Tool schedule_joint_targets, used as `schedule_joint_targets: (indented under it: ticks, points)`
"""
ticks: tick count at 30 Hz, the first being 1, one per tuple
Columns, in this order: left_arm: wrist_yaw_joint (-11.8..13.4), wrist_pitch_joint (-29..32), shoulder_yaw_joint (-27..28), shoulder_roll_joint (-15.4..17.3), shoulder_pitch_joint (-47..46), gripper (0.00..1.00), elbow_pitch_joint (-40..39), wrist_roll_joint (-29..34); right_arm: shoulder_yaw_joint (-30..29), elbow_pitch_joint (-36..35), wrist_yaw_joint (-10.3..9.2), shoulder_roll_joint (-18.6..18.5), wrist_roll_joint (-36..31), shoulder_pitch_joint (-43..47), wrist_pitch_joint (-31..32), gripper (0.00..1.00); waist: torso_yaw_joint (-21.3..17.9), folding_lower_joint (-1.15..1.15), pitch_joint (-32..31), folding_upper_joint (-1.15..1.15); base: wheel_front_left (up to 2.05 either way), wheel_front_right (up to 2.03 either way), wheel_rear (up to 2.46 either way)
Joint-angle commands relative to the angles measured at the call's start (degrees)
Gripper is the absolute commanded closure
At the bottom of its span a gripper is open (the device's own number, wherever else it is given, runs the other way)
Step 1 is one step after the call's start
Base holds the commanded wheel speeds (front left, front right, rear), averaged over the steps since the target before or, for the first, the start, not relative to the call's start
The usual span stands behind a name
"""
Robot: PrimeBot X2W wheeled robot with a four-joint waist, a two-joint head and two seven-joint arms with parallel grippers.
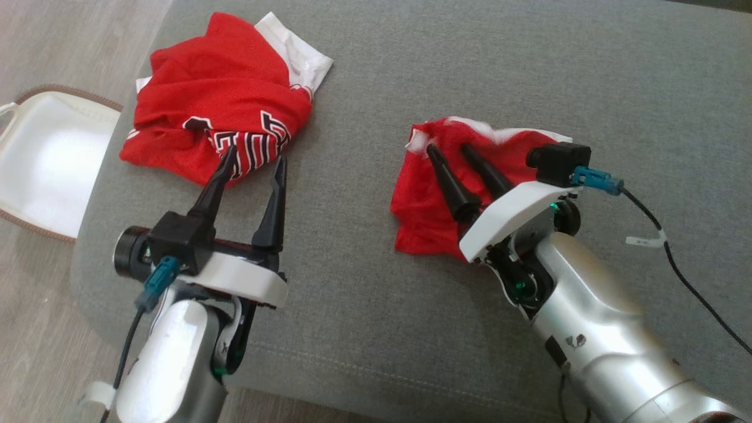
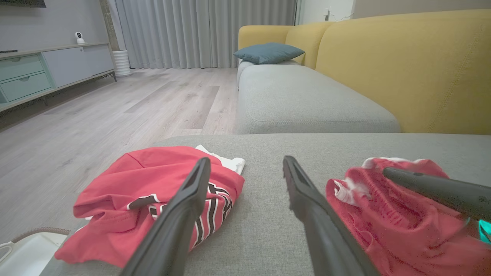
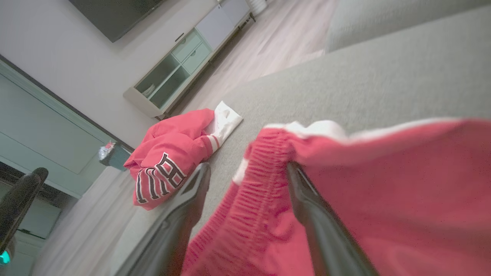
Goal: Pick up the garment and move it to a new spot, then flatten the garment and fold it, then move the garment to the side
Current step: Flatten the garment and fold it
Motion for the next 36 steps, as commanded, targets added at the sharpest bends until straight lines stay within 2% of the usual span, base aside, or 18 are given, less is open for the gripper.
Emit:
schedule_joint_targets:
  ticks: [1,6,9,14,19,26,36]
  points:
    - [-0.2,-0.4,2.6,0.6,-0.7,0.0,-1.6,0.5,0.8,-1.9,0.42,1.1,-1.9,-0.8,-1.8,0.0,-0.3,0.0,-0.1,0.0,0.0,0.0,0.0]
    - [-0.2,-0.4,3.4,0.7,0.0,0.0,-1.8,0.8,-1.4,-2.9,0.42,0.0,-13.8,0.4,-8.5,0.0,-1.4,0.0,-0.4,0.0,0.0,0.0,0.0]
    - [-0.2,-0.4,3.9,0.9,0.4,0.0,-1.9,0.9,-6.4,-6.3,0.42,-1.6,-20.5,2.9,-10.2,0.0,-2.2,0.0,-0.6,0.0,0.0,0.0,0.0]
    - [0.1,-0.4,5.1,1.5,1.4,0.0,-2.3,0.9,-17.8,-16.0,0.42,-3.4,-30.6,11.2,-10.4,0.0,-3.8,0.0,-1.4,0.0,0.0,0.0,0.0]
    - [0.6,-0.4,6.3,2.2,2.8,0.0,-2.5,0.6,-27.7,-29.3,0.42,-2.3,-37.8,21.2,-6.4,0.0,-5.2,0.0,-2.2,0.0,0.0,0.0,0.0]
    - [0.9,-0.4,6.6,3.3,4.7,0.0,-2.4,0.6,-34.9,-42.8,0.42,0.3,-40.8,32.4,-0.3,0.0,-6.6,0.0,-4.0,0.0,0.0,0.0,0.0]
    - [1.0,1.6,4.7,4.4,8.1,0.0,-3.0,1.3,-36.9,-49.4,0.42,1.0,-40.1,40.7,3.2,0.0,-7.4,0.0,-8.4,0.0,0.0,0.0,0.0]
